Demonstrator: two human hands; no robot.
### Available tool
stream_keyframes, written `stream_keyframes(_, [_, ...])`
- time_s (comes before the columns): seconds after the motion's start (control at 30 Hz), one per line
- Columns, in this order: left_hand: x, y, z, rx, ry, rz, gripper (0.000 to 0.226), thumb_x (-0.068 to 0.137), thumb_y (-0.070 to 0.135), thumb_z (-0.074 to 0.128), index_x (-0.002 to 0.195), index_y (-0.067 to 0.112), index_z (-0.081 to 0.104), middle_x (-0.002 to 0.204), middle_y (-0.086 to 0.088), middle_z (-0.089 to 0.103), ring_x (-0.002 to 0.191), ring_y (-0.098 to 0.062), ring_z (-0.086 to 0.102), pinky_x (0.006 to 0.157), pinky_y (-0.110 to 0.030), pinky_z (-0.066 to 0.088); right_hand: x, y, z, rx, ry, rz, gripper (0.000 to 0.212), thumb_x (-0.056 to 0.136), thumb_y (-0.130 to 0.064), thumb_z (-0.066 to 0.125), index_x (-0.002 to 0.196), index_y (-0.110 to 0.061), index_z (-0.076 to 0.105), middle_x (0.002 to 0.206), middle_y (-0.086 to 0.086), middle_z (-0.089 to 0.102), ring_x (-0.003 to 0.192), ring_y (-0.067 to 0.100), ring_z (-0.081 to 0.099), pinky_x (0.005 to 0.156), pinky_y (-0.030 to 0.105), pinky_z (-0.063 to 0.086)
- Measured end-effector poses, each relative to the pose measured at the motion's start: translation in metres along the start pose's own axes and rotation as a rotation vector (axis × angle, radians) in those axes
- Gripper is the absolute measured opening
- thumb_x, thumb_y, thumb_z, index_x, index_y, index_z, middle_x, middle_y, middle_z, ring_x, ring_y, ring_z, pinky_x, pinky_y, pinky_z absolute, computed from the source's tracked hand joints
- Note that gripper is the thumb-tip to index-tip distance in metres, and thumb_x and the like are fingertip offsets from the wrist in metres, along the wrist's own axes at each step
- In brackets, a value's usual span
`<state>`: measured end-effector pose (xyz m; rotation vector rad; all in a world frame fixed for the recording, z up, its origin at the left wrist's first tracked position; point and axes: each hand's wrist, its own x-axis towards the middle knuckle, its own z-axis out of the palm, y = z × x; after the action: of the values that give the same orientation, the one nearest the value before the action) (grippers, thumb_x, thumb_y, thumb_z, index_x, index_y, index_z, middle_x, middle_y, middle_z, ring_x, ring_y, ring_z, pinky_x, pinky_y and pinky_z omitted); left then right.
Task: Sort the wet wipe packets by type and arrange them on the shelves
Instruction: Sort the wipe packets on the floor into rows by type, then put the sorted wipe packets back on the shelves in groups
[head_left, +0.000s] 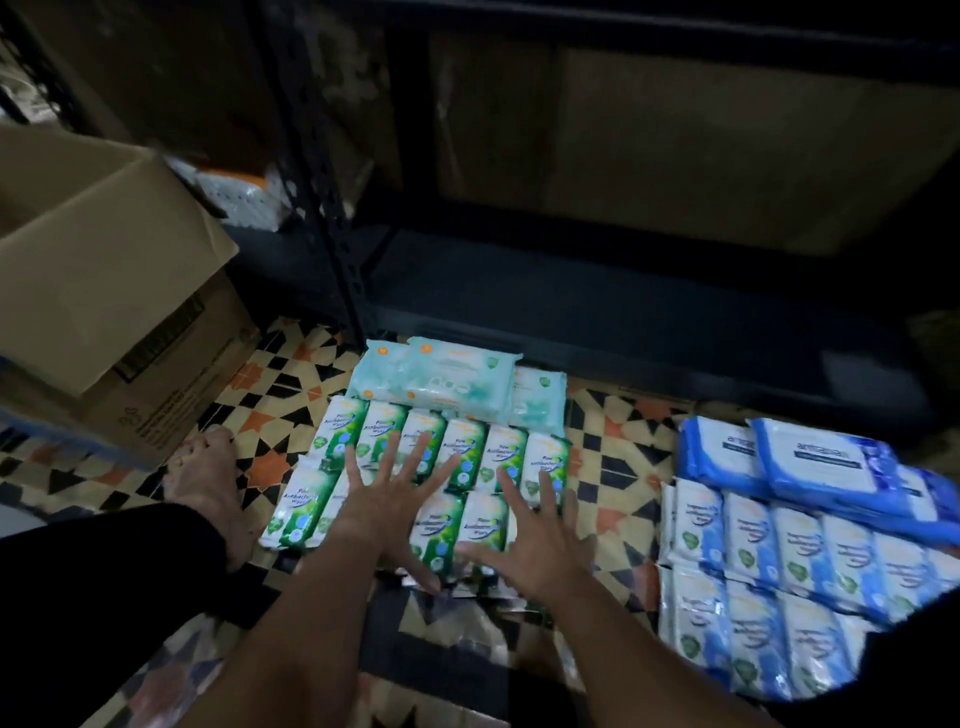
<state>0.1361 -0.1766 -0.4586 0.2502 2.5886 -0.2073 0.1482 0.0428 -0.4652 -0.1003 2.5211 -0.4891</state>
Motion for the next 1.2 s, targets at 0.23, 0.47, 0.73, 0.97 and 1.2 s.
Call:
stream_keyframes(0.23, [-0.022, 0.098, -0.074, -0.105, 0.178, 0.04, 0.07, 0.093, 0.067, 0.049, 0.153, 0.035, 0.029, 0.155, -0.006, 0.04, 0.15, -0.031, 0.021, 0.114, -0.072, -0.006, -0.048, 0.035, -0.074, 0.103, 0.185, 0.145, 0.074, 0.085, -0.072, 0.058, 0.148, -0.038, 0.04, 0.155, 0.011, 0.038, 0.142, 0.038, 0.033, 0.109, 0.057, 0.037])
stream_keyframes(0.47, [-0.043, 0.199, -0.142, 0.002, 0.483, 0.021, 0.023, 0.094, 0.021, 0.051, 0.116, 0.022, 0.055, 0.111, -0.003, 0.066, 0.114, -0.029, 0.053, 0.098, -0.046, 0.029, -0.097, 0.054, -0.144, 0.237, 0.536, 0.342, 0.025, 0.094, -0.017, 0.053, 0.117, -0.017, 0.064, 0.126, 0.007, 0.06, 0.126, 0.029, 0.047, 0.095, 0.044, 0.043])
stream_keyframes(0.73, [-0.007, 0.28, -0.202, -0.013, 0.551, 0.1, 0.037, 0.091, 0.014, 0.05, 0.127, 0.021, 0.051, 0.124, -0.005, 0.059, 0.12, -0.031, 0.044, 0.103, -0.048, 0.029, -0.102, 0.134, -0.177, 0.295, 0.625, 0.49, 0.026, 0.097, -0.019, 0.05, 0.12, -0.02, 0.062, 0.126, 0.005, 0.061, 0.126, 0.03, 0.046, 0.099, 0.045, 0.045])
stream_keyframes(0.97, [0.079, 0.364, -0.206, -0.2, 0.331, 0.156, 0.037, 0.094, 0.022, 0.053, 0.132, 0.018, 0.048, 0.133, -0.008, 0.059, 0.125, -0.031, 0.054, 0.101, -0.041, 0.044, -0.089, 0.258, -0.201, 0.303, 0.622, 0.672, 0.029, 0.103, -0.031, 0.044, 0.125, -0.019, 0.059, 0.13, 0.005, 0.059, 0.13, 0.029, 0.046, 0.1, 0.042, 0.045])
stream_keyframes(1.2, [0.171, 0.422, -0.171, -0.626, 0.105, 0.05, 0.063, 0.104, 0.037, 0.047, 0.15, -0.001, 0.025, 0.144, -0.024, 0.048, 0.133, -0.037, 0.048, 0.108, -0.039, 0.039, -0.053, 0.369, -0.22, 0.324, 0.567, 0.731, 0.045, 0.101, -0.046, 0.045, 0.13, -0.013, 0.056, 0.133, 0.012, 0.061, 0.127, 0.033, 0.053, 0.099, 0.038, 0.045])
